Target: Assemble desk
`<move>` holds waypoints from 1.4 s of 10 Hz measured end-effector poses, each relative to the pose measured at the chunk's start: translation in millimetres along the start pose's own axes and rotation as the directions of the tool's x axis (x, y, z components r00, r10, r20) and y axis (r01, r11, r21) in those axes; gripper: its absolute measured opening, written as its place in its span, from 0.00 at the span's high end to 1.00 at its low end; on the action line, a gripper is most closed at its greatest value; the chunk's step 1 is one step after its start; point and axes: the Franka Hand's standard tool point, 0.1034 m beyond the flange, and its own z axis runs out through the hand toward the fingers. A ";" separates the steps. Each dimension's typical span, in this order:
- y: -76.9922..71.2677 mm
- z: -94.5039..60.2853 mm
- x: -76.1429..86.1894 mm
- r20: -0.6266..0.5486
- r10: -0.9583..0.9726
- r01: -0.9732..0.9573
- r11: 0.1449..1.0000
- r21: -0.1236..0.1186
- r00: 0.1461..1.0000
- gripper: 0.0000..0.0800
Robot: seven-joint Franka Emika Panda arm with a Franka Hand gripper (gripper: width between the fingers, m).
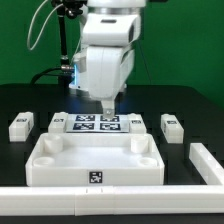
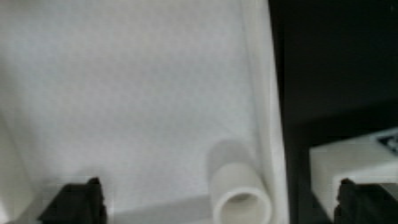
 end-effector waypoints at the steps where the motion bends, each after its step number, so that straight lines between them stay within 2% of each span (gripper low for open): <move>1: -1.8 3.0 -1.7 -0.001 -0.034 0.034 0.999 -0.012 0.999 0.19; 3: -1.4 2.8 -2.2 0.000 -0.056 0.056 0.998 -0.009 0.998 0.19; 4: -1.2 5.7 -3.8 -0.003 -0.073 0.073 0.997 -0.020 0.997 0.19; 5: -5.5 21.7 -12.2 -0.014 -0.116 0.115 0.991 -0.070 0.993 0.19; 7: -16.9 56.1 -21.3 -0.026 -0.098 0.096 0.993 -0.066 0.995 0.19; 8: -17.6 66.0 -20.2 -0.028 -0.091 0.089 0.993 -0.077 0.995 0.19; 10: -14.2 72.8 -7.8 -0.034 -0.062 0.058 0.990 -0.130 0.997 0.19; 11: -15.8 73.2 -9.6 -0.033 -0.061 0.056 0.991 -0.120 0.998 0.19; 12: -15.7 73.4 -10.8 -0.034 -0.055 0.051 0.991 -0.120 0.998 0.31; 13: -15.9 73.7 -10.7 -0.034 -0.055 0.051 0.992 -0.119 0.998 0.49; 14: -15.9 73.7 -10.9 -0.034 -0.055 0.050 0.992 -0.119 0.998 0.49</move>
Offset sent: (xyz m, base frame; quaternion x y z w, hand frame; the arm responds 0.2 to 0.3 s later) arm 0.0000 0.0000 0.0000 0.0000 0.0000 0.0000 1.0000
